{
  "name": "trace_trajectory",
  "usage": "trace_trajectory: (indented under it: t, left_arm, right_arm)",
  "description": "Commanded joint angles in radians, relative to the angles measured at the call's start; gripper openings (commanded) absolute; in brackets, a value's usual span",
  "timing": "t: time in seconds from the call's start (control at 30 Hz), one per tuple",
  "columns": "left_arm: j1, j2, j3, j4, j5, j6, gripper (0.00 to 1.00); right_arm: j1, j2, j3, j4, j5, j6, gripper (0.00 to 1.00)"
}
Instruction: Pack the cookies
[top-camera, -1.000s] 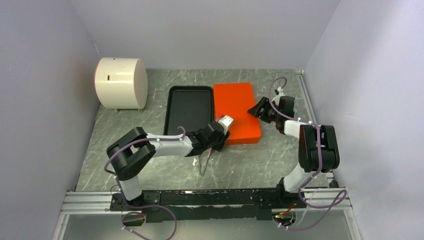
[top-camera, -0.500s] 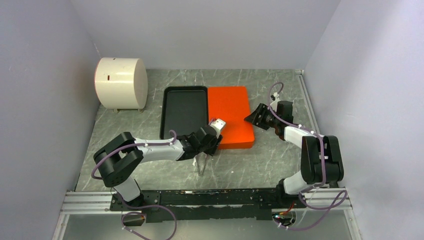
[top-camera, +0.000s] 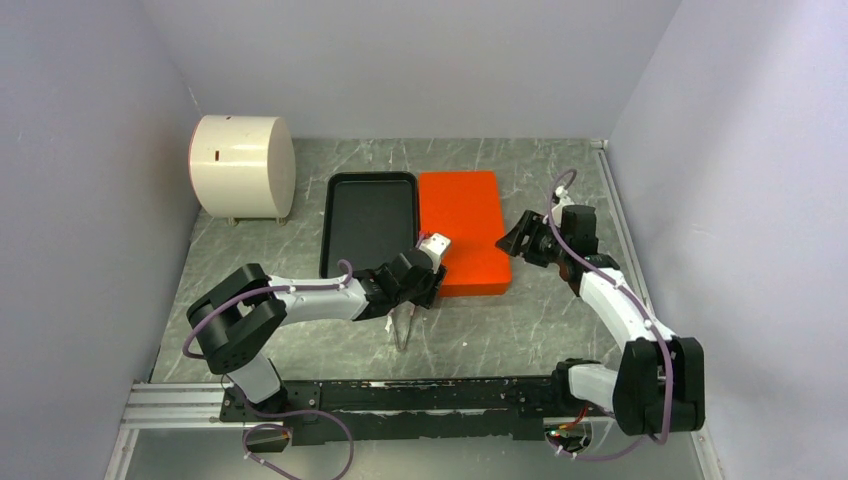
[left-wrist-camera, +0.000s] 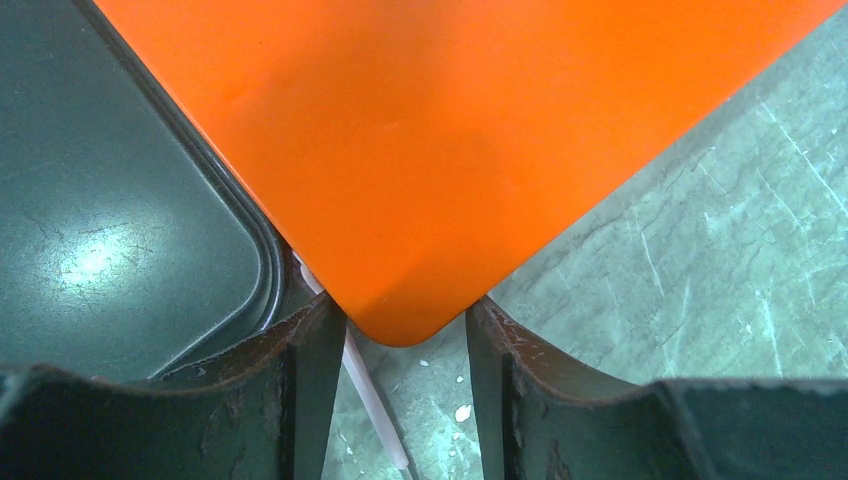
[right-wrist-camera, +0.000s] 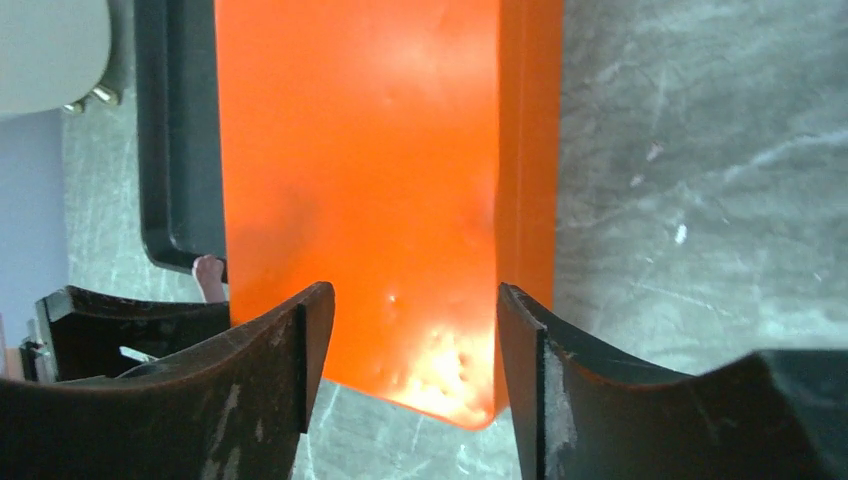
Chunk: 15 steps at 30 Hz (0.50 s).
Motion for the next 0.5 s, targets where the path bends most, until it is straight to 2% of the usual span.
trace_trajectory:
  t: [0.0,0.17,0.37,0.47]
  left_arm:
    - [0.005,-0.011,0.046,0.078,0.006,-0.017,0.52]
    - [0.006,-0.005,0.044,0.079,0.001,-0.018,0.52]
    - [0.006,-0.008,0.049,0.065,-0.007,-0.024,0.53]
    - [0.009,-0.030,0.041,0.054,-0.013,-0.035,0.63]
  right_arm:
    - [0.000,-0.076,-0.020,-0.121,0.082,-0.032,0.63]
    - [0.000,-0.148,-0.066,-0.161,0.097,-0.030,0.56]
    - [0.000,-0.138,-0.094,-0.161,0.094,-0.035,0.51]
    - [0.000,-0.131,-0.089,-0.148,0.093,-0.039,0.50]
